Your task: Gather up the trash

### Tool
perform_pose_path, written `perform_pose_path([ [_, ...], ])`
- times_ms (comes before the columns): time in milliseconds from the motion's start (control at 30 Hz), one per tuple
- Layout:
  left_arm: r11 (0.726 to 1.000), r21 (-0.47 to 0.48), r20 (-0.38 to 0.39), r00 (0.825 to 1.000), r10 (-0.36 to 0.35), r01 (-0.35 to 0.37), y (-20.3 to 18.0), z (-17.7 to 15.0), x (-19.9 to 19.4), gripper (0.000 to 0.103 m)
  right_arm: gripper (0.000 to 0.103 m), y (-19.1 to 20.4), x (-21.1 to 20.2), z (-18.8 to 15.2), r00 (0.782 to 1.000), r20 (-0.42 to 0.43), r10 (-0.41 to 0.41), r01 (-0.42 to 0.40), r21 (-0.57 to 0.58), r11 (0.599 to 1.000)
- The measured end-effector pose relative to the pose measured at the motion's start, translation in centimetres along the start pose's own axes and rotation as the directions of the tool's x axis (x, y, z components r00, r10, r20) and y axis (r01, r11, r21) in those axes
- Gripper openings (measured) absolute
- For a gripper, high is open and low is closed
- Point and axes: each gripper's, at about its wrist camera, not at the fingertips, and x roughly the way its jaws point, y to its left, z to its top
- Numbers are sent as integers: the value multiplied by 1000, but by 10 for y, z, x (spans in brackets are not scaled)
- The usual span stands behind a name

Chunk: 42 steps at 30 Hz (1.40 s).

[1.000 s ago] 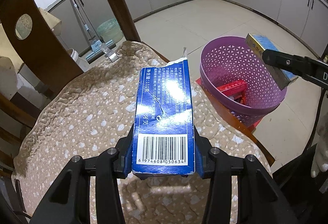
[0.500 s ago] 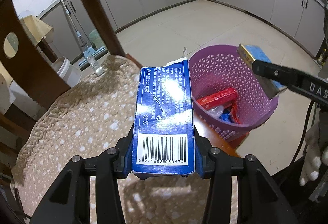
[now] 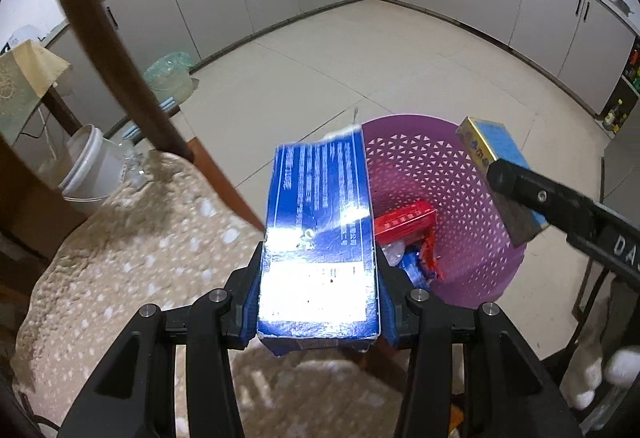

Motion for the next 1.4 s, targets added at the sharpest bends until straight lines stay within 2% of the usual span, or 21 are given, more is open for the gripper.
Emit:
perform_pose_path([
  [133, 999, -14, -7, 999, -41, 41, -3, 12, 10, 46, 62, -6, 4, 0, 1000, -7, -7, 7, 34, 999],
  [200, 998, -28, 1, 998, -60, 60, -1, 17, 10, 58, 63, -7, 5, 0, 1000, -3, -7, 7, 48, 999],
  [267, 997, -41, 19, 998, -62, 63, 2, 17, 7, 65, 70, -6, 6, 0, 1000, 0, -7, 7, 49, 999],
  [467, 994, -82, 26, 997, -70, 72, 16, 9, -3, 66, 70, -5, 10, 2, 1000, -11, -12, 12, 49, 999],
  [700, 984, -163, 53, 997, -56, 64, 41, -9, -36, 69, 70, -12, 14, -1, 998, -47, -41, 43, 37, 998],
  [933, 967, -251, 86, 995, 54, -31, 70, -44, -74, 70, 70, -4, 18, -2, 998, -59, -37, 38, 16, 999],
  [1167, 942, -293, 93, 976, 196, -161, 90, -101, -119, 71, 71, 24, 16, -9, 999, -35, -30, 28, -58, 998],
  [1367, 892, -374, 72, 951, 300, -253, 112, -158, -173, 71, 72, 35, 16, -21, 999, -25, -36, 34, -83, 996],
  [1400, 880, -391, 77, 943, 324, -271, 116, -168, -187, 72, 72, 38, 14, -24, 999, -20, -34, 32, -85, 996],
])
